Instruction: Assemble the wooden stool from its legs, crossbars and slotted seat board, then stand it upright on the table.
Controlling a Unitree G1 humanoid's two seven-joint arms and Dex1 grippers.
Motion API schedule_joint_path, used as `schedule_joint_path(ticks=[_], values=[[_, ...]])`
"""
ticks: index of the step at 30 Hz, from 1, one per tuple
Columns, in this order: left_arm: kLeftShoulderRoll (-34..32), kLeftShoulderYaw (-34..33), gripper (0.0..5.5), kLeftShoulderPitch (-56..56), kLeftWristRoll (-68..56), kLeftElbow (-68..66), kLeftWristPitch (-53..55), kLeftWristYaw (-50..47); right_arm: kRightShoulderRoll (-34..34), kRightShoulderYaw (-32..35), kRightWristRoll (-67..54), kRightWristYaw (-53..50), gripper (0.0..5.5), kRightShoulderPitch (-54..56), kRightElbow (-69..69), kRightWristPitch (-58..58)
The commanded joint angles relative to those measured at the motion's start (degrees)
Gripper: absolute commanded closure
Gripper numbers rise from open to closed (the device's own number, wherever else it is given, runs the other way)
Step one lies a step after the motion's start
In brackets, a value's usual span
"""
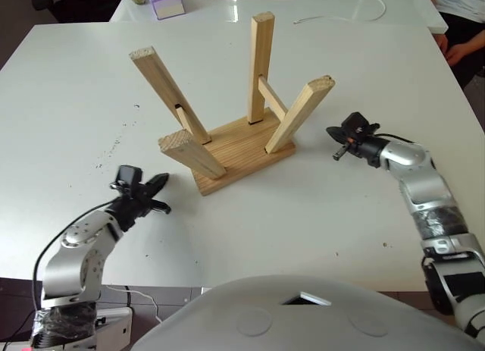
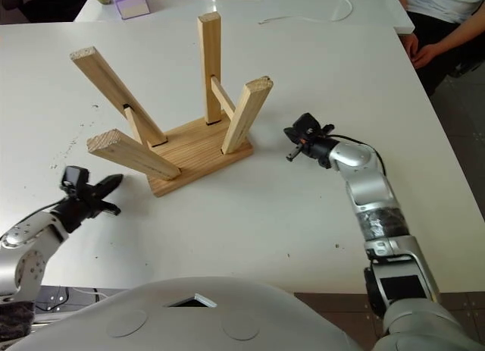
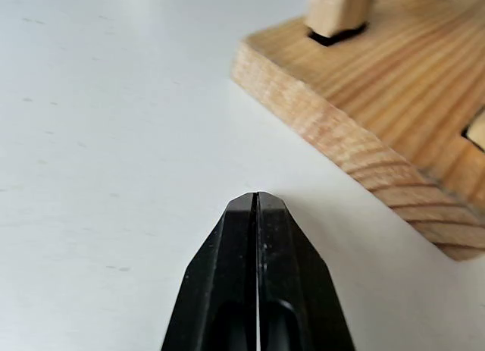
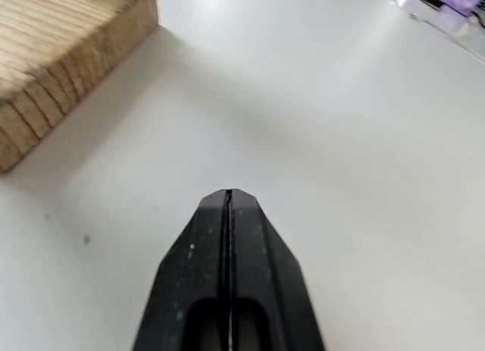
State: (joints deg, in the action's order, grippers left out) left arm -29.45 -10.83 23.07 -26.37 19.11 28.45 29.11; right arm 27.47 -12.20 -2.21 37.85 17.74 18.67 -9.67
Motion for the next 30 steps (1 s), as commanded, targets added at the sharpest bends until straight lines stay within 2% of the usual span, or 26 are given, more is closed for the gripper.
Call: schedule_joint_path(ticks=[1, 6, 10, 19, 30], values=[[1.61, 4.06, 5.47, 2.09, 2.52, 2.36, 1.14, -1.41, -3.29, -2.43, 0.31, 4.16, 5.50, 3.02, 5.34, 2.77], [2.89, 9.55, 5.47, 0.00, 3.59, 2.72, 1.92, -1.20, -3.21, -2.96, -2.25, 10.07, 5.50, -0.43, -0.40, 0.51], [3.97, 11.39, 5.47, -1.09, 4.03, 3.00, 1.47, -1.15, -1.23, -3.82, -5.81, 15.21, 5.50, -5.32, -11.02, -4.30], [4.58, 13.82, 5.47, -6.25, 5.79, -0.02, 0.33, 0.58, 4.56, -0.75, -6.86, 11.89, 5.50, -19.87, -28.43, -12.32], [7.44, 13.81, 5.47, -7.82, 5.73, -0.91, -1.57, -0.35, 6.46, 1.29, -7.25, 12.68, 5.50, -17.45, -26.11, -13.70]])
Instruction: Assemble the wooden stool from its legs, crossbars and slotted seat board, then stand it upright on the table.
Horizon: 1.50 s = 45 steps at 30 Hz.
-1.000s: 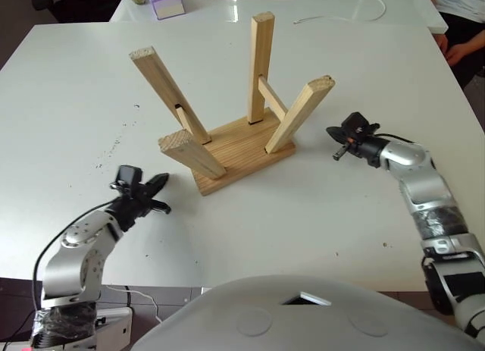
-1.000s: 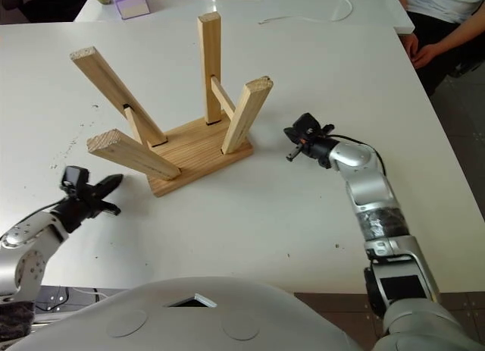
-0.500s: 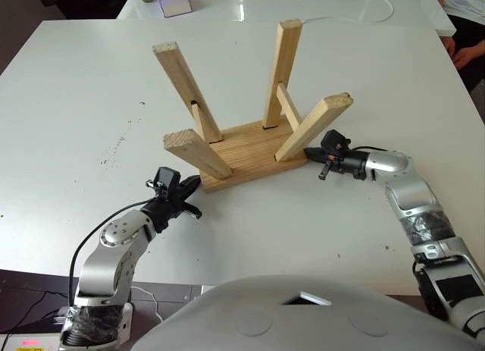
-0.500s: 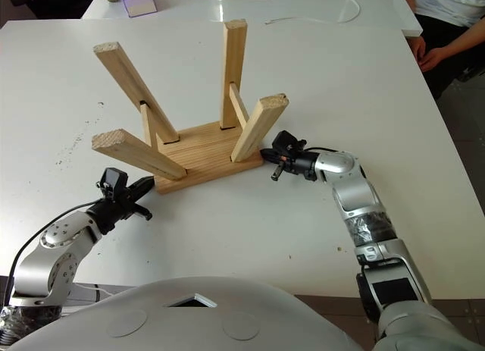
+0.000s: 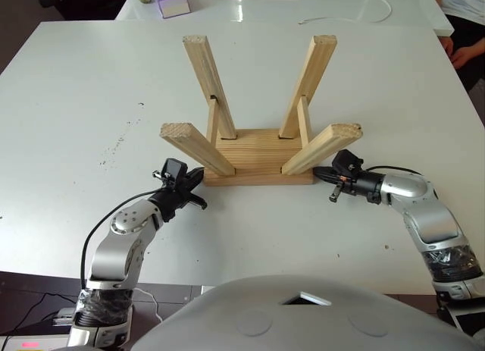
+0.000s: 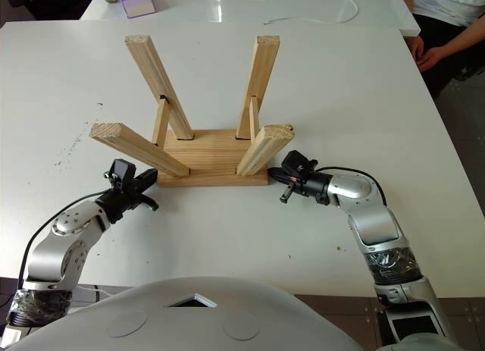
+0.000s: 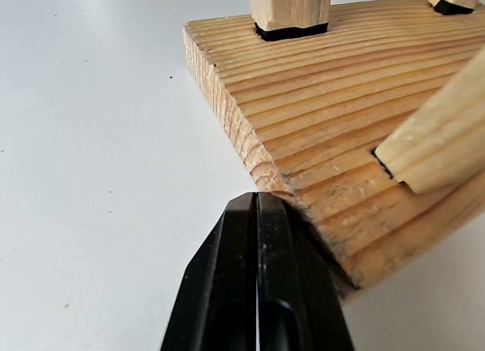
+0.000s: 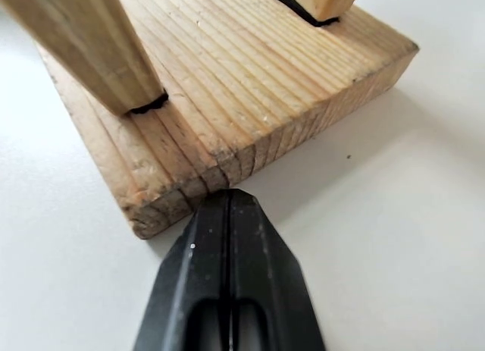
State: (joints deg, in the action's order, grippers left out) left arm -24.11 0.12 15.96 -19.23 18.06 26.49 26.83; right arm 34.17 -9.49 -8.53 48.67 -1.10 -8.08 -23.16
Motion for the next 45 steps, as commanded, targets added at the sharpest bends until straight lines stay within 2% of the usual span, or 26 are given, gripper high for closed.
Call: schedule_joint_path(ticks=[1, 7, 10, 16, 22, 30, 45], values=[[2.23, 2.03, 5.47, -0.55, -1.63, -0.02, 0.05, 1.79, 0.21, -1.20, -1.13, 2.25, 5.50, 1.25, 0.48, -0.29], [-0.69, -7.09, 5.47, 2.07, -4.35, -0.12, -0.63, 3.19, 5.35, 3.04, -0.63, 4.13, 5.50, 0.72, 4.34, 2.97], [-2.64, -9.25, 5.47, 5.05, -5.79, 1.16, 0.09, 5.82, 5.95, 3.99, -1.19, 4.58, 5.50, 1.06, 4.18, 2.80], [-6.35, -8.38, 5.47, 8.76, -5.53, 3.21, -0.66, 11.30, 5.16, 3.29, -2.02, 3.95, 5.50, -1.84, -0.64, 1.35], [-5.40, -6.30, 5.47, 4.65, -4.33, 1.75, -0.59, 10.58, 4.61, 2.18, -1.96, 3.29, 5.50, -1.85, -2.06, 0.14], [-4.71, -5.03, 5.47, 4.39, -2.95, 1.35, -1.07, 9.78, 3.91, 0.09, -1.50, 3.85, 5.50, 0.22, -0.72, 0.35], [-5.22, -3.58, 5.47, 1.37, -2.83, -0.37, -1.11, 11.13, 3.93, 0.03, -1.69, 3.07, 5.50, -0.75, -1.76, 0.16]])
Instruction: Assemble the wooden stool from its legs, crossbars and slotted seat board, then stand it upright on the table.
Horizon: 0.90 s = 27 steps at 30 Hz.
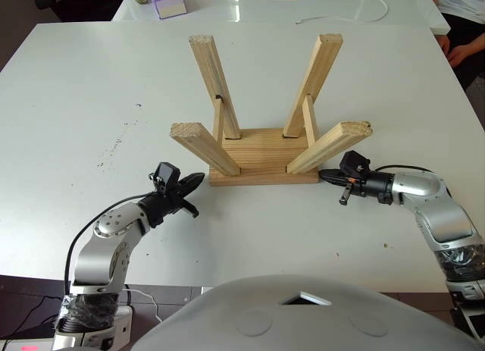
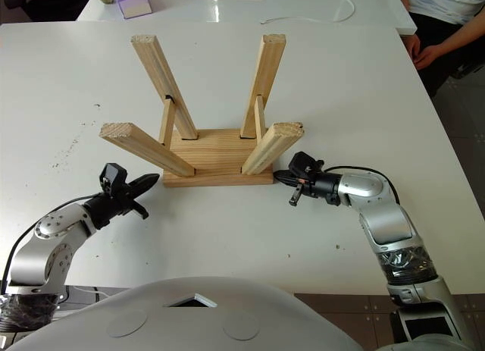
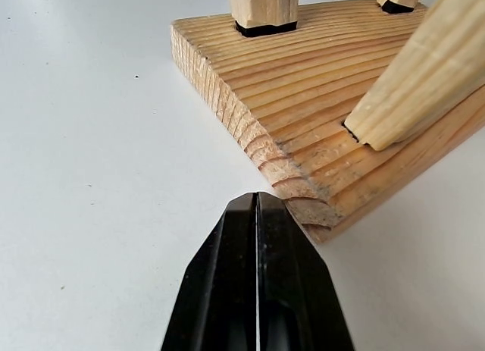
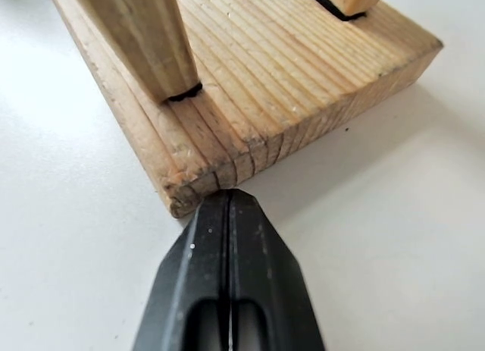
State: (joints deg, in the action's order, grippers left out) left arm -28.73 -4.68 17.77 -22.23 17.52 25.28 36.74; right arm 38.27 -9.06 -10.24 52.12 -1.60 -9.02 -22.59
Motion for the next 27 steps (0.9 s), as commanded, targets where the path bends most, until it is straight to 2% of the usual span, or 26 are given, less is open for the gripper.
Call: schedule_joint_path(ticks=[1, 5, 11, 17, 27], values=[[-0.70, 1.70, 5.47, -0.27, 0.00, 0.54, 0.25, 1.69, -0.47, -0.65, 0.02, -0.51, 5.50, -0.13, -0.97, -0.49], [-1.26, 3.15, 5.47, 0.48, -0.14, 2.45, 0.93, 2.89, -1.22, -1.40, -0.46, -0.78, 5.50, -0.55, -2.56, -1.00], [-2.00, 2.02, 5.47, 1.54, -0.10, 3.52, 1.90, 1.92, -1.40, -1.67, -0.67, -1.02, 5.50, -0.97, -3.33, -1.43], [-3.99, -1.78, 5.47, 3.90, -0.25, 2.73, 1.80, 2.25, -1.39, -0.96, -0.31, -1.85, 5.50, -1.66, -3.05, -1.45], [-4.65, -1.95, 5.47, 2.58, 0.35, 1.17, 1.59, 2.56, -0.66, 0.56, -0.61, -1.79, 5.50, -0.78, -2.74, -1.70]])
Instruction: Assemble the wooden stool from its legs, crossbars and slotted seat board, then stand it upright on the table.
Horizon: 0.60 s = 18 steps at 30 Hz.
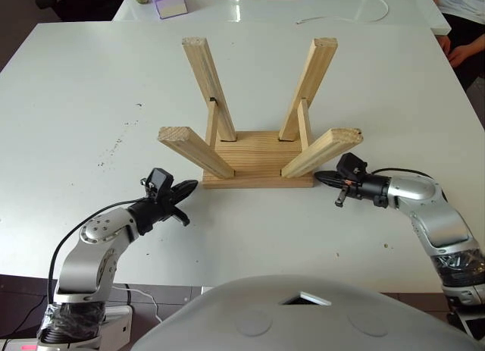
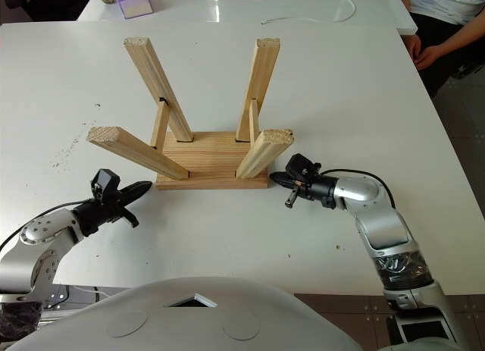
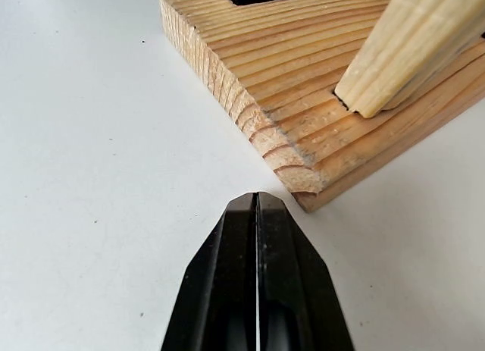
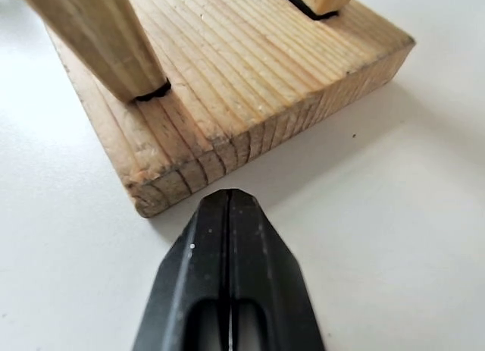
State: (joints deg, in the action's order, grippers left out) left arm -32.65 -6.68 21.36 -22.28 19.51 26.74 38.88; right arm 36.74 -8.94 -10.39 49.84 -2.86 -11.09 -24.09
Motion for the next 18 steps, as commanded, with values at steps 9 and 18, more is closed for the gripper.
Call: schedule_joint_path(ticks=[9, 18], values=[[0.26, 2.45, 5.47, -2.24, 0.21, -0.35, -0.01, 0.75, 0.70, -0.46, -0.51, 0.92, 5.50, 0.25, -1.52, -0.38], [1.97, 6.29, 5.47, -1.45, -0.88, 4.08, 1.03, 0.74, -0.08, -2.36, -2.15, 2.00, 5.50, 0.29, -5.51, -2.59]])
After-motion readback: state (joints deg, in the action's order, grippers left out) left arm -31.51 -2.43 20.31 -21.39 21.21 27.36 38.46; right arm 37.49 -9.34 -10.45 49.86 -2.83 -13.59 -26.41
